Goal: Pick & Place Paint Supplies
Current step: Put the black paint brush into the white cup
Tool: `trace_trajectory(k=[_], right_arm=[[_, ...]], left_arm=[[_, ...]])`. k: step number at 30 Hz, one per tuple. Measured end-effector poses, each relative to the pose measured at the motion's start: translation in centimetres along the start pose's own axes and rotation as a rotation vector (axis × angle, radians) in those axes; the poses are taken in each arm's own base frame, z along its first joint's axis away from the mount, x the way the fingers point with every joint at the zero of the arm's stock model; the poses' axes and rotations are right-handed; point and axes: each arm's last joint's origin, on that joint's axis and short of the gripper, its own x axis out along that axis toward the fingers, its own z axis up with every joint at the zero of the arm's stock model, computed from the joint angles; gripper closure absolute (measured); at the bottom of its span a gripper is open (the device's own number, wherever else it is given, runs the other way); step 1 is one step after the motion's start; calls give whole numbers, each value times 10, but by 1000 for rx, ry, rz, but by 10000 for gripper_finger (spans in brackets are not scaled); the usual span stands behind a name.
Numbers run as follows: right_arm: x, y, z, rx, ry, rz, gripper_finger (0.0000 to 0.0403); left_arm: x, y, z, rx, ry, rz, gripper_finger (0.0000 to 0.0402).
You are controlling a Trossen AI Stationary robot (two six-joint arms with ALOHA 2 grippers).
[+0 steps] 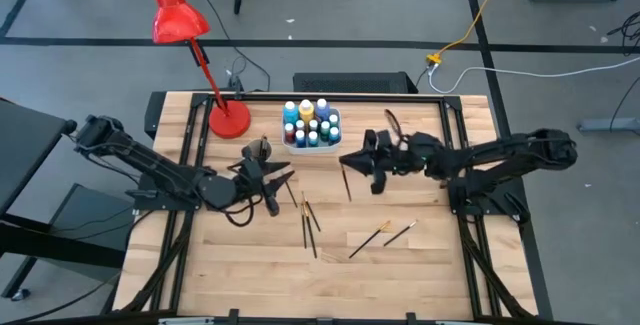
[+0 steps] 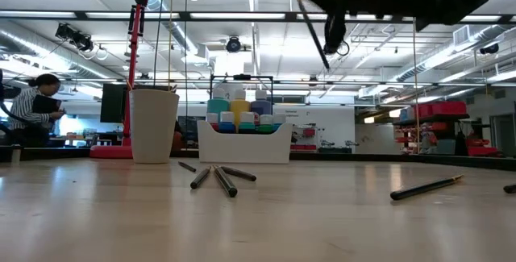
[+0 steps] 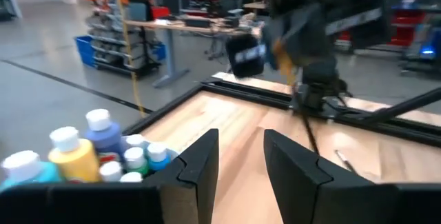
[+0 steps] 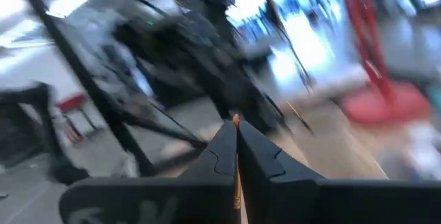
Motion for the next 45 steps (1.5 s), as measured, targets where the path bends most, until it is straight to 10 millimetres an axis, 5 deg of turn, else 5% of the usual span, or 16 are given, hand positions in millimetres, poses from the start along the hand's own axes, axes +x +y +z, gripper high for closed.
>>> trace_trajectory(k=[6, 13, 18, 29, 34, 45], right_arm=[[6, 36, 6, -173, -90, 57, 401], [38, 59, 16, -276, 8, 30, 401], [63, 63, 16, -265, 75, 56, 398], [96, 60, -3, -280, 123, 87, 395], [96, 60, -3, -284, 118, 87, 395], [96, 59, -2, -268, 114, 79, 394]], left_arm=[[11, 4, -1, -57, 29, -103, 276], [27, -8, -1, -62, -32, -335, 273], [36, -14, -8, -33, -8, -461, 242], [36, -13, -4, -41, -50, -433, 184], [36, -12, -6, -15, -36, -405, 220], [36, -12, -6, -1, -37, -392, 379]])
